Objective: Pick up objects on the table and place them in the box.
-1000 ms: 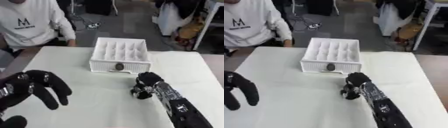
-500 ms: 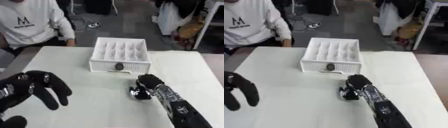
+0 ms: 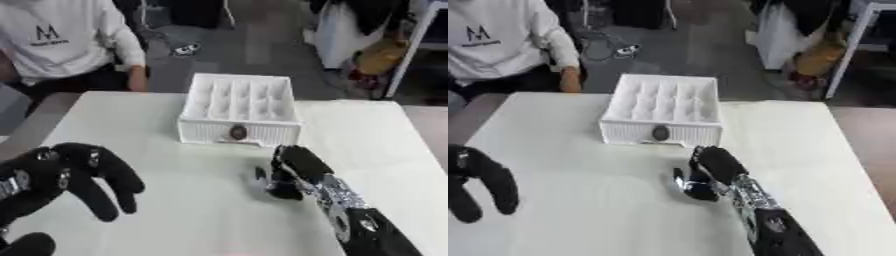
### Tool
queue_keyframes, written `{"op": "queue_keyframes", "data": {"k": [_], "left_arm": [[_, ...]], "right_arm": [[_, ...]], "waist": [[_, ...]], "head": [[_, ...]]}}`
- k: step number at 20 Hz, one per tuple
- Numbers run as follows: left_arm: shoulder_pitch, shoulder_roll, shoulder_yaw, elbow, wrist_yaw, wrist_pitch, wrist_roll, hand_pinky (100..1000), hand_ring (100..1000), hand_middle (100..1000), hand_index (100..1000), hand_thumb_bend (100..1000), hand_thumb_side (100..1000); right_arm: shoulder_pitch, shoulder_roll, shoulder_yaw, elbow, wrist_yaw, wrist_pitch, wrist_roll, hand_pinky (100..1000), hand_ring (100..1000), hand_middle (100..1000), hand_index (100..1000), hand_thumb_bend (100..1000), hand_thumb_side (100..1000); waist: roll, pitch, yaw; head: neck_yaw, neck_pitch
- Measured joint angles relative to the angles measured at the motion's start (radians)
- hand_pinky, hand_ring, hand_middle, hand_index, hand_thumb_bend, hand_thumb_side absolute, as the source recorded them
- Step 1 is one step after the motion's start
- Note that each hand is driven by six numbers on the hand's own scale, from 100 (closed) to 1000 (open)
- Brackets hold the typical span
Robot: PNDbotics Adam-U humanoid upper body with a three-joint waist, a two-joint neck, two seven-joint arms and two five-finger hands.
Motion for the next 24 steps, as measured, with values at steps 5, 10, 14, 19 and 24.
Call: {"op": "queue_keyframes", "data": {"k": [5, 10, 14, 19, 24], "left_arm": [[0.001, 0.000, 0.000, 0.000, 0.000, 0.000, 0.000, 553, 559, 741, 715, 519, 710], [0.001, 0.000, 0.000, 0.000, 0.000, 0.002, -0.002, 555, 559, 741, 715, 518, 712], [0.001, 0.001, 0.000, 0.000, 0.000, 0.002, -0.005, 555, 559, 742, 715, 517, 713], [0.001, 0.001, -0.001, 0.000, -0.002, 0.001, -0.007, 555, 559, 742, 715, 515, 714], [0.003, 0.002, -0.001, 0.000, -0.002, 0.001, -0.007, 556, 560, 742, 716, 513, 715]], "right_arm": [[-0.001, 0.000, 0.000, -0.020, -0.138, -0.028, 0.011, 100, 100, 100, 100, 100, 667], [-0.021, -0.001, 0.003, -0.097, -0.245, -0.010, 0.035, 100, 100, 100, 100, 100, 666], [-0.039, -0.001, 0.004, -0.158, -0.298, 0.013, 0.031, 100, 100, 100, 100, 100, 666], [-0.067, 0.000, 0.009, -0.208, -0.322, 0.032, 0.014, 100, 100, 100, 100, 100, 666], [-0.105, -0.001, 0.009, -0.228, -0.318, 0.046, -0.009, 100, 100, 100, 100, 100, 666]], "waist": [[0.001, 0.000, -0.001], [0.003, 0.000, -0.003], [0.004, 0.000, -0.003], [0.004, -0.001, -0.003], [0.004, -0.001, -0.003]], "head": [[0.009, 0.000], [0.016, 0.000], [0.016, 0.000], [0.016, 0.000], [0.016, -0.001]]}}
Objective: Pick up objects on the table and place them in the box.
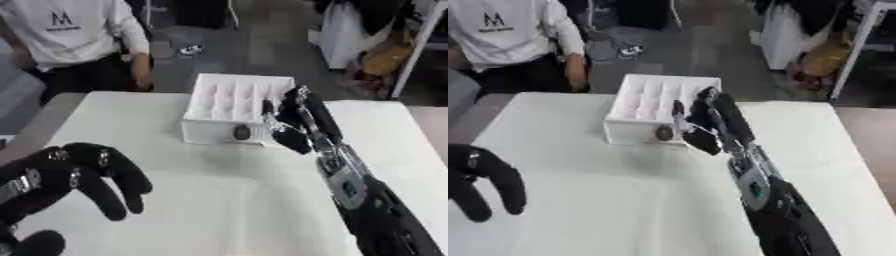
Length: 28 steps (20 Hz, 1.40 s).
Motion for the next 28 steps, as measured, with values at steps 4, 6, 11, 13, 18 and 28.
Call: {"op": "queue_keyframes", "data": {"k": [4, 6, 11, 13, 18, 28], "left_arm": [[0.001, 0.000, -0.003, 0.000, 0.000, 0.001, -0.001, 555, 559, 742, 716, 511, 716], [0.001, 0.000, -0.006, 0.000, 0.000, 0.004, -0.004, 555, 559, 742, 716, 510, 716], [0.001, 0.000, -0.008, 0.000, 0.000, 0.009, -0.009, 554, 558, 742, 717, 508, 717], [0.001, 0.000, -0.012, 0.000, 0.000, 0.011, -0.011, 554, 558, 742, 717, 507, 717], [-0.005, 0.000, -0.018, 0.000, 0.001, 0.016, -0.016, 555, 558, 742, 717, 506, 718], [-0.033, 0.000, -0.030, 0.000, 0.007, 0.024, -0.024, 554, 557, 743, 718, 502, 720]], "right_arm": [[-0.043, -0.008, -0.001, 0.002, 0.025, 0.010, -0.027, 100, 100, 100, 100, 100, 665], [-0.058, -0.008, -0.008, 0.010, 0.040, 0.017, -0.046, 100, 100, 100, 100, 100, 664], [-0.103, -0.019, -0.027, 0.047, 0.073, 0.034, -0.105, 100, 100, 100, 100, 100, 663], [-0.120, -0.022, -0.033, 0.069, 0.092, 0.039, -0.127, 100, 100, 100, 100, 100, 663], [-0.168, -0.025, -0.045, 0.131, 0.157, 0.046, -0.171, 100, 100, 100, 100, 100, 662], [-0.241, -0.025, -0.071, 0.225, 0.266, 0.061, -0.213, 100, 100, 100, 100, 100, 662]], "waist": [[0.000, 0.000, 0.003], [0.000, 0.000, 0.004], [-0.002, 0.000, 0.014], [-0.006, 0.000, 0.017], [-0.008, 0.001, 0.032], [-0.032, 0.028, 0.094]], "head": [[0.000, -0.003], [0.000, -0.005], [0.006, -0.016], [0.009, -0.018], [0.009, -0.021], [-0.002, -0.051]]}}
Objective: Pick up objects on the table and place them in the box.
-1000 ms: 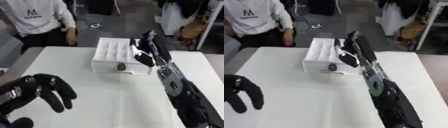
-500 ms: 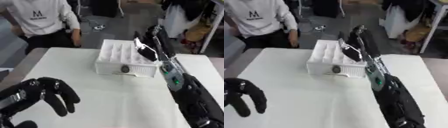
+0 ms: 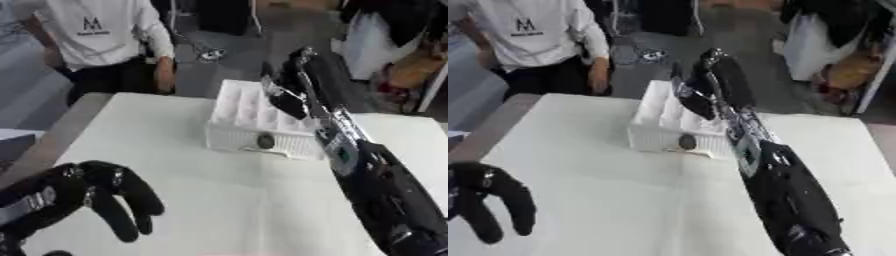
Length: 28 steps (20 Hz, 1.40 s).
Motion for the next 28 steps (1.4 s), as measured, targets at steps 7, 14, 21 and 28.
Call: {"op": "queue_keyframes", "data": {"k": [7, 14, 21, 28], "left_arm": [[-0.015, 0.000, -0.007, 0.000, 0.002, 0.007, -0.007, 554, 556, 742, 719, 501, 720], [-0.015, 0.001, -0.012, 0.000, 0.009, 0.012, -0.012, 552, 555, 742, 720, 500, 721], [-0.021, 0.004, -0.016, 0.000, 0.009, 0.020, -0.020, 550, 553, 742, 720, 499, 722], [-0.033, 0.008, -0.022, 0.000, 0.009, 0.027, -0.027, 546, 550, 741, 722, 496, 723]], "right_arm": [[-0.026, -0.002, -0.026, 0.046, 0.064, 0.023, -0.030, 100, 100, 100, 100, 100, 661], [-0.063, -0.030, -0.057, 0.099, 0.146, 0.070, -0.068, 100, 100, 100, 100, 100, 664], [-0.099, -0.053, -0.083, 0.138, 0.234, 0.114, -0.114, 100, 100, 100, 100, 100, 665], [-0.116, -0.065, -0.103, 0.160, 0.261, 0.140, -0.147, 100, 100, 100, 100, 100, 669]], "waist": [[-0.007, 0.009, 0.001], [-0.010, 0.009, 0.014], [-0.023, 0.027, 0.027], [-0.039, 0.048, 0.036]], "head": [[-0.009, -0.030], [-0.024, -0.057], [-0.043, -0.067], [-0.052, -0.087]]}}
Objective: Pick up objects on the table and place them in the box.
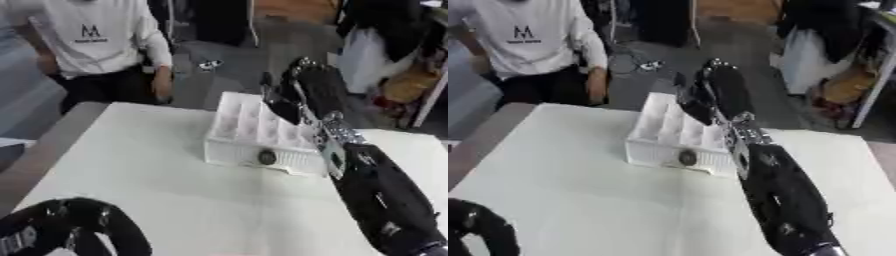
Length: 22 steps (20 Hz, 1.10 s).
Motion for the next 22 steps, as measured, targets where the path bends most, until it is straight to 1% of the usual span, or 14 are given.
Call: {"op": "queue_keyframes", "data": {"k": [1, 2, 8, 13, 22], "left_arm": [[0.000, 0.000, -0.002, 0.000, 0.000, 0.002, -0.002, 546, 550, 741, 721, 496, 723], [0.000, 0.000, -0.003, 0.000, 0.000, 0.002, -0.002, 546, 550, 741, 722, 495, 724], [-0.009, 0.000, -0.003, 0.000, 0.000, 0.007, -0.007, 545, 549, 741, 722, 494, 724], [-0.010, 0.000, -0.003, 0.000, 0.001, 0.010, -0.010, 544, 548, 741, 722, 493, 724], [-0.011, 0.000, -0.004, 0.000, 0.001, 0.011, -0.011, 544, 548, 741, 723, 491, 725]], "right_arm": [[-0.003, -0.002, -0.001, 0.001, 0.001, 0.003, -0.003, 100, 100, 100, 100, 100, 637], [-0.006, -0.004, -0.004, 0.002, 0.003, 0.006, -0.006, 100, 100, 100, 100, 100, 671], [-0.007, -0.007, -0.007, 0.007, 0.017, 0.019, -0.018, 100, 100, 100, 100, 100, 677], [-0.015, -0.007, -0.012, 0.007, 0.018, 0.024, -0.024, 100, 100, 100, 100, 100, 687], [-0.019, -0.007, -0.013, 0.010, 0.050, 0.045, -0.040, 100, 100, 100, 100, 100, 702]], "waist": [[-0.001, 0.001, 0.000], [-0.002, 0.004, 0.001], [-0.007, 0.017, 0.005], [-0.010, 0.022, 0.008], [-0.010, 0.031, 0.008]], "head": [[0.000, -0.005], [0.000, -0.007], [0.000, -0.035], [0.000, -0.062], [0.000, -0.057]]}}
